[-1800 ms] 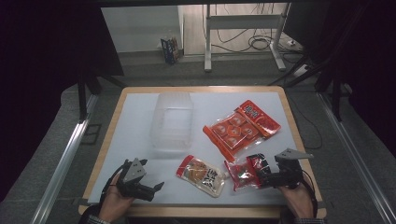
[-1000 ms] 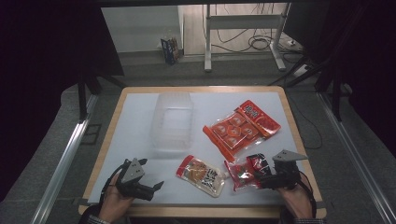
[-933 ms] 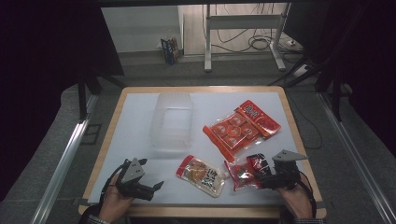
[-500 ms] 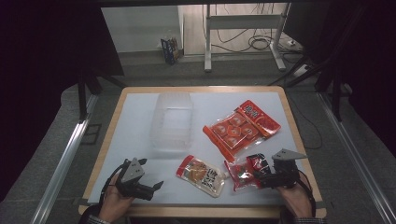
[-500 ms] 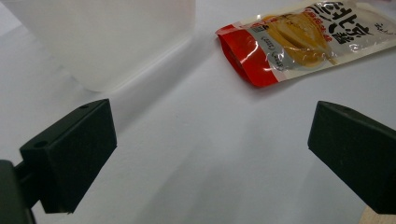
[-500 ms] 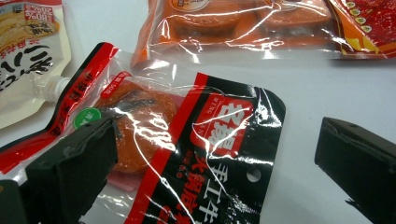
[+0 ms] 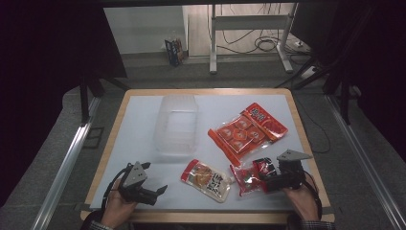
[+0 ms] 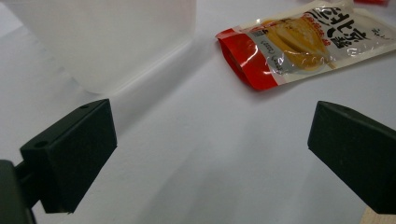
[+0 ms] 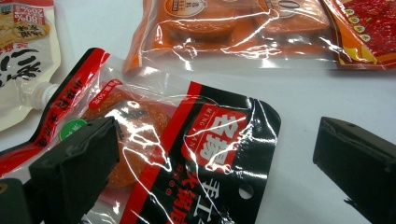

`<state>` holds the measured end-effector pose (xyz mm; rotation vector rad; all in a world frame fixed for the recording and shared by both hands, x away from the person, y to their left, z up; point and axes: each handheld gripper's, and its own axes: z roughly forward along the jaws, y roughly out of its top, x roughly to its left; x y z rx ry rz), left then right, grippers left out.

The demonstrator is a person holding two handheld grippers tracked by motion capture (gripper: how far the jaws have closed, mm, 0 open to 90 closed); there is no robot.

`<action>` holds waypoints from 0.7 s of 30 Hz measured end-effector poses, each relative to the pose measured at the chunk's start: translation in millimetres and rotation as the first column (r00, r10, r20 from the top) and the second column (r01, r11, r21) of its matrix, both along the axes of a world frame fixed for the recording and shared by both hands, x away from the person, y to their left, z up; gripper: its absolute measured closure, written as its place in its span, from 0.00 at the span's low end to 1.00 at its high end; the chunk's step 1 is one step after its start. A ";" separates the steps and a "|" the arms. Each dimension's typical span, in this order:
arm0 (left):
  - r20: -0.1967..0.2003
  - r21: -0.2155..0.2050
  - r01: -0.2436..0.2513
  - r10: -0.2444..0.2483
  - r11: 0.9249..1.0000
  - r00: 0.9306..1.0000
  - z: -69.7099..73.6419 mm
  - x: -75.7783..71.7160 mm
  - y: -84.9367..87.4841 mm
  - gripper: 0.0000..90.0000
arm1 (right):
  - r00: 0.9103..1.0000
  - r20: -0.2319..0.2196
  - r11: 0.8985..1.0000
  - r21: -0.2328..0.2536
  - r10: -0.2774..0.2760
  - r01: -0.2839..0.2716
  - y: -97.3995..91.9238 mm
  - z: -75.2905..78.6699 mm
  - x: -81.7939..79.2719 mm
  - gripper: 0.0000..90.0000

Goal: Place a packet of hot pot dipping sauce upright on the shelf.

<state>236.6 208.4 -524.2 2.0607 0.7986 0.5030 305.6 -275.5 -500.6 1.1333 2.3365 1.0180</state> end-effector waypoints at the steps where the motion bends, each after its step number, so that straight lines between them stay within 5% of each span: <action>1: 0.000 -0.002 0.003 -0.003 1.000 1.000 -0.1 0.2 0.2 0.01 | 1.000 0.000 1.000 0.003 0.002 -0.002 0.4 0.1 0.7 0.00; 8: -0.015 -0.022 0.004 -0.004 1.000 1.000 -0.3 1.7 2.0 0.03 | 1.000 -0.025 0.998 0.056 -0.004 0.006 0.6 3.6 5.3 0.00; 21: -0.062 -0.032 0.017 -0.019 0.999 0.998 -1.4 3.1 0.8 0.02 | 1.000 0.016 1.000 0.000 -0.026 0.026 -4.2 4.0 20.6 0.00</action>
